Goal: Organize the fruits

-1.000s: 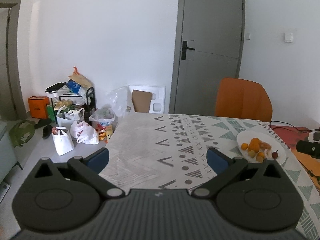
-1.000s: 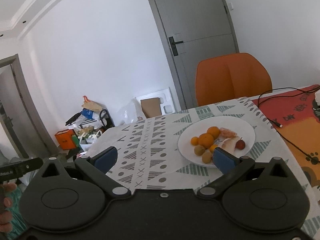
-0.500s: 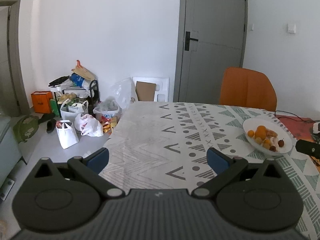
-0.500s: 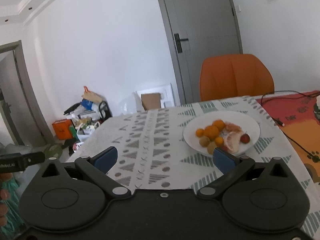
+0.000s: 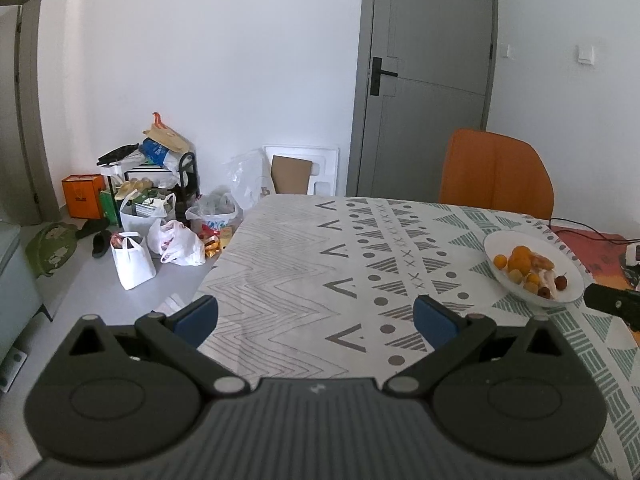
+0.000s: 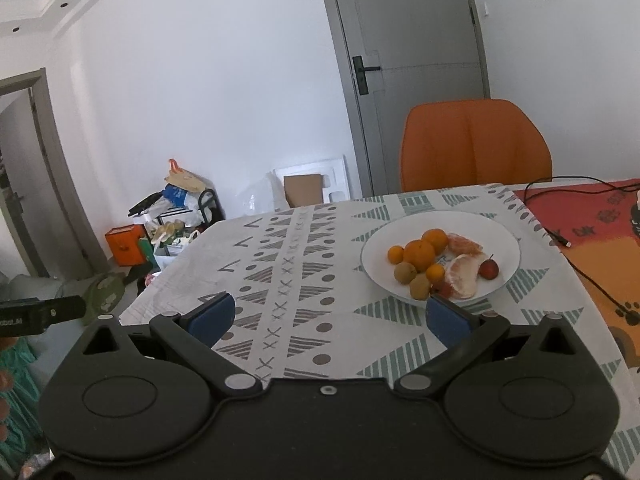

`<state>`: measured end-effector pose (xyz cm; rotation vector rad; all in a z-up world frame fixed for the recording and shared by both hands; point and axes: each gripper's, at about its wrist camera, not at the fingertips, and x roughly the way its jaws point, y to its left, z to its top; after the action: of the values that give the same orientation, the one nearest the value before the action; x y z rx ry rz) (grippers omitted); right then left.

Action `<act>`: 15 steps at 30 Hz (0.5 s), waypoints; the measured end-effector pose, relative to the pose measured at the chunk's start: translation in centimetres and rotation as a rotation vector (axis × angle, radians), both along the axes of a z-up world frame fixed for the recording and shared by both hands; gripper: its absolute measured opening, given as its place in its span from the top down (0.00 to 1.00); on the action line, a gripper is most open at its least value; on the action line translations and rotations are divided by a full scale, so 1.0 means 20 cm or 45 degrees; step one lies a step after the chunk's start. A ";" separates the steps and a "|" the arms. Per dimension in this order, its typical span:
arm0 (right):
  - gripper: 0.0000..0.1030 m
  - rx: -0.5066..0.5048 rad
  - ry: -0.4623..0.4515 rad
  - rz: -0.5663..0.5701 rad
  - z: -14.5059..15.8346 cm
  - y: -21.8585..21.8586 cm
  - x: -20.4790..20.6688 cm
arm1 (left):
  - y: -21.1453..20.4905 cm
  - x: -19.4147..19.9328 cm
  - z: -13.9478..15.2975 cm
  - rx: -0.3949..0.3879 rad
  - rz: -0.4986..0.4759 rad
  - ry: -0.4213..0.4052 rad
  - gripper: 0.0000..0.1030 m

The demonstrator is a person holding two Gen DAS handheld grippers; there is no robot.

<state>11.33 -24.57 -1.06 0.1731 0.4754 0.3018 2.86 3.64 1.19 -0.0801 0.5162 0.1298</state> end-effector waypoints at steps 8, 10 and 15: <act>0.00 0.000 0.002 0.001 0.00 -0.01 0.00 | -0.01 0.00 0.00 -0.001 -0.003 0.003 0.00; 0.00 -0.001 0.002 0.003 0.00 -0.01 0.00 | -0.02 0.00 0.00 0.000 -0.005 0.002 0.00; 0.00 -0.002 0.003 0.005 0.00 -0.01 0.00 | -0.02 -0.01 0.00 -0.001 -0.006 0.002 0.00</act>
<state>11.28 -24.70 -1.13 0.1710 0.4785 0.3049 2.75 3.20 1.21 -0.0791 0.5181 0.1250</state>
